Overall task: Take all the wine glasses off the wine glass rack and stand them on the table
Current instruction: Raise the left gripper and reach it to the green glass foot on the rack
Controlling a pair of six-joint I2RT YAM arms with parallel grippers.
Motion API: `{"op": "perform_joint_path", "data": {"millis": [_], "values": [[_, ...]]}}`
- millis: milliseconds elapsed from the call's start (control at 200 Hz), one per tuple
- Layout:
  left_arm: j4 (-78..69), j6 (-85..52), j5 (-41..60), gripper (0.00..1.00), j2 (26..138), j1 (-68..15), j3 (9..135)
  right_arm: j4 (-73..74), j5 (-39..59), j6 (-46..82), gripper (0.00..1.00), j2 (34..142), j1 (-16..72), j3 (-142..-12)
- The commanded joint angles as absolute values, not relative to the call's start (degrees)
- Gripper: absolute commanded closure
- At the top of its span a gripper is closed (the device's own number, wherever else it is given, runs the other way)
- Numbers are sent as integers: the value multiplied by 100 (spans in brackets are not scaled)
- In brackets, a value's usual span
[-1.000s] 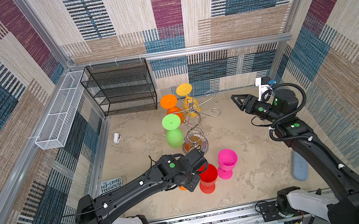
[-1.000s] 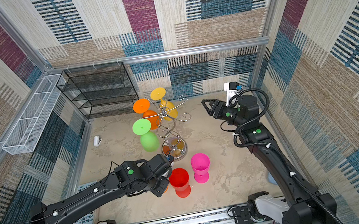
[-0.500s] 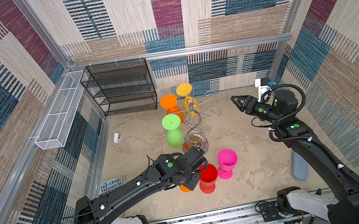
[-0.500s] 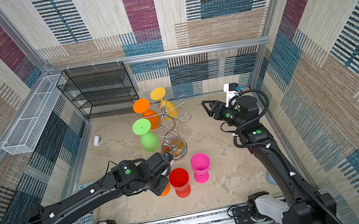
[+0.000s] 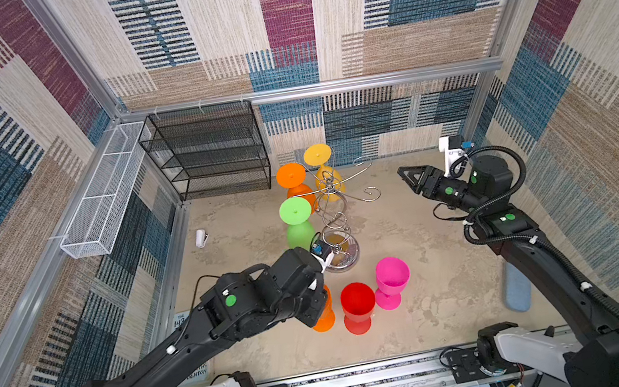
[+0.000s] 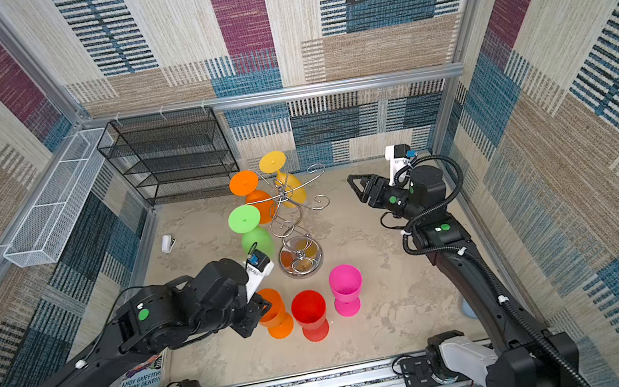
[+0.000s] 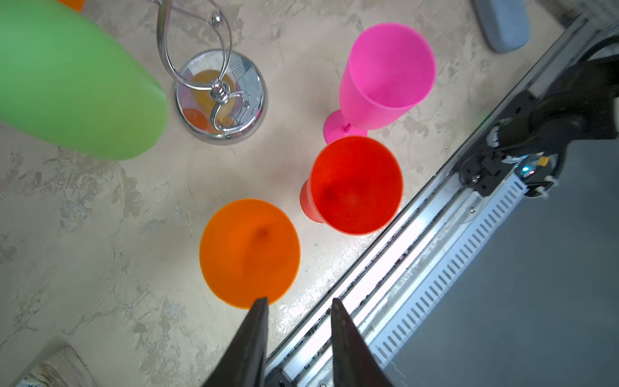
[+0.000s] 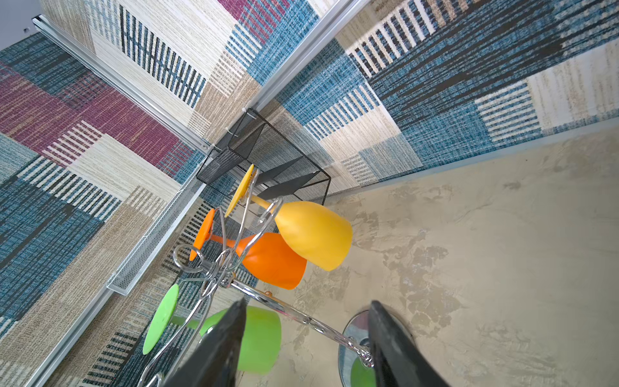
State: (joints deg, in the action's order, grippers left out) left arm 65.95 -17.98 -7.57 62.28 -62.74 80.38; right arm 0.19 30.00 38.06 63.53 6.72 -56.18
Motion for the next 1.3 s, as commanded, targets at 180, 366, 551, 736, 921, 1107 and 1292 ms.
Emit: {"op": "perform_joint_path", "data": {"millis": [180,366,551,736,921,1107,1292], "values": [[5688,-1704,-459,60,5302,-6140,8661,454,3226,3944,40,6434,668,-5499],[4474,-2270,-261,51,4919,-5654,8289,459,3275,3964,40,6382,668,-5449],[3458,-3453,344,47,4462,-4541,7539,444,3261,3938,40,6285,668,-5384],[2261,-4811,1477,45,4328,-3421,6668,526,3294,3976,40,6245,659,-5266],[55,-6712,3098,43,4616,-2074,5209,510,3322,3951,40,6179,650,-5212],[-865,-7312,3468,44,4862,-1606,4506,457,3309,3929,40,6095,624,-5177],[-1273,-7471,3617,44,5055,-1525,4463,530,3321,3963,40,6123,610,-5085]]}}
